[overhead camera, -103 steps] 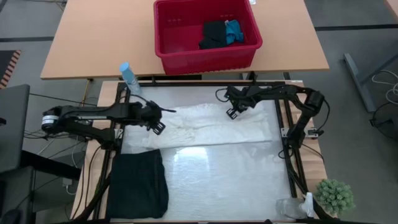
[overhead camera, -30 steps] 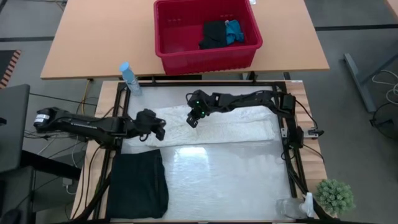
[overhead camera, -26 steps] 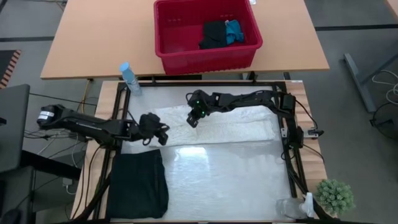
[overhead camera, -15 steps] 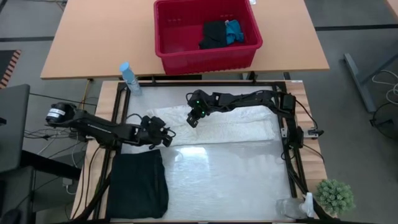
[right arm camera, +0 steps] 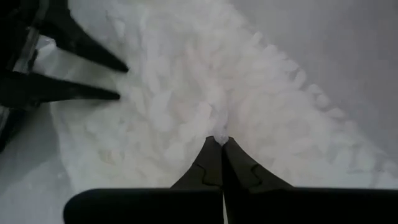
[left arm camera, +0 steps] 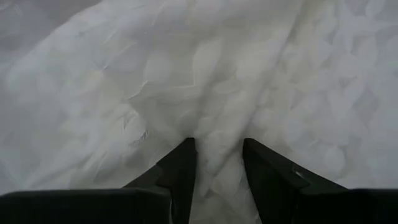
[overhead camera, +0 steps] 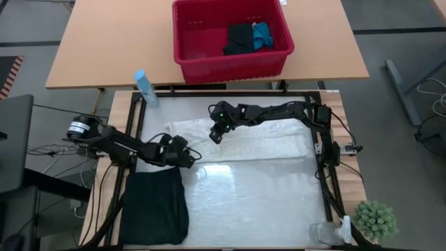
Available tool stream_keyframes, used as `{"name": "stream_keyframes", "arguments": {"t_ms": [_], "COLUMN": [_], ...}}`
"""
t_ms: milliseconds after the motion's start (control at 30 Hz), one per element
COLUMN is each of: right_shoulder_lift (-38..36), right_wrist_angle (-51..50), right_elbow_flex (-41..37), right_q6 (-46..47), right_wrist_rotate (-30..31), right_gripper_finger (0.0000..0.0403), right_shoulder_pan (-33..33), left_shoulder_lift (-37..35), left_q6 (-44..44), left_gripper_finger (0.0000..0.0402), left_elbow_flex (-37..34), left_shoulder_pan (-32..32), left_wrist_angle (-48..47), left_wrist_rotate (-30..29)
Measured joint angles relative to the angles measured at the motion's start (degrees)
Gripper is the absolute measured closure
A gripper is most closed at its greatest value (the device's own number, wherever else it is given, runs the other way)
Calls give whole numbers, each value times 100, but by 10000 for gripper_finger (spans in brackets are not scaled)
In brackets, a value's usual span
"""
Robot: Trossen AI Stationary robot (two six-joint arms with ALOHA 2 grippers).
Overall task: Fold Laundry from Bin
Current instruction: Fold the white dress from the red bin
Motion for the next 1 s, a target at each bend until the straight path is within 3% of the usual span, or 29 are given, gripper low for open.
{"name": "stream_keyframes", "arguments": {"t_ms": [200,500,600,733,1000], "right_shoulder_lift": [-52,22,20,20,-471], "right_wrist_angle": [1,-728,-734,-839,-512], "right_elbow_flex": [0,-7,-7,-4,7], "right_q6": [-110,3,-255,-259,-745], "right_wrist_rotate": [631,803,533,192,164], "right_gripper_finger": [387,387,382,337,255], "right_shoulder_pan": [-25,-93,-134,-198,-439], "left_shoulder_lift": [11,8,6,6,9], "left_q6": [111,-107,-184,-56,-56], "left_gripper_finger": [274,274,274,274,274], "left_elbow_flex": [0,-143,-177,-177,-179], "left_shoulder_pan": [2,0,0,0,2], "left_wrist_angle": [-17,14,45,64,83], "left_wrist_rotate": [75,122,129,143,161]}}
